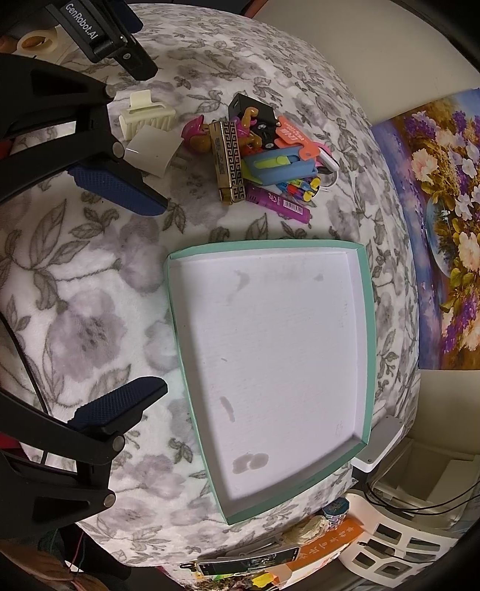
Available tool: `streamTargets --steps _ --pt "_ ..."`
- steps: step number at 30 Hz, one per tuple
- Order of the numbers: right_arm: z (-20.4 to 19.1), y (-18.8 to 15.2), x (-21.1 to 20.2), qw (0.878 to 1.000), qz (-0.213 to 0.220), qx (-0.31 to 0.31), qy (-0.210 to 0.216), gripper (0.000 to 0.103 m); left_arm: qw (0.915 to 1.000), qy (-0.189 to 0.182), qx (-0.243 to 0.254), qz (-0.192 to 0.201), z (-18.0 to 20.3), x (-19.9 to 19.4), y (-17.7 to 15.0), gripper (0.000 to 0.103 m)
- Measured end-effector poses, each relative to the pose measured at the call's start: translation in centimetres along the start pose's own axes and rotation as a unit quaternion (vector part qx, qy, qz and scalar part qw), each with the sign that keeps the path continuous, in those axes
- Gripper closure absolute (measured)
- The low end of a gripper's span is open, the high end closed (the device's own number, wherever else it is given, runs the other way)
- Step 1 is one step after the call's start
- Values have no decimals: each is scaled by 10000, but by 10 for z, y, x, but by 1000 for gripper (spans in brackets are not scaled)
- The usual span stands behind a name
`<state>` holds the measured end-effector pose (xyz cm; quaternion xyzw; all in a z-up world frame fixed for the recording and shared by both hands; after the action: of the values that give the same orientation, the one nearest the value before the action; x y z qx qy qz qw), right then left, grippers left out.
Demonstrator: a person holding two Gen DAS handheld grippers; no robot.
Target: Organize rigid objects
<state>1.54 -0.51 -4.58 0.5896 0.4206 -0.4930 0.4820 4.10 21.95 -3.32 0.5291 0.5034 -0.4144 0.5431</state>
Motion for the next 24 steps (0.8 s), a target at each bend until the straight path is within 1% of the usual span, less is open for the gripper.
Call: streamTargets --steps 14,21,24 --pt "0 -1 0 10000 2 -12 1 14 10000 -39 -48 -15 -1 1 0 0" --pt "-5 -4 1 9999 -10 -136 43 14 9997 -100 -159 -135 -5 8 1 0" --pt "-14 -4 3 9996 -51 -274 61 14 9995 -137 -228 -180 -6 11 1 0"
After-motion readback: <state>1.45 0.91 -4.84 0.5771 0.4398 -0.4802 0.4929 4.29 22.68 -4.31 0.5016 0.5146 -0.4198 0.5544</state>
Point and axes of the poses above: each gripper's, at about its wrist camera, not at the fingertips, and x roughly the way its jaws point, z to its right, y to its top, the point moved 5 cm from there along x, roughly the way its jaws point, and after that the axes turned 12 degrees about -z, right-handed, at the moved point
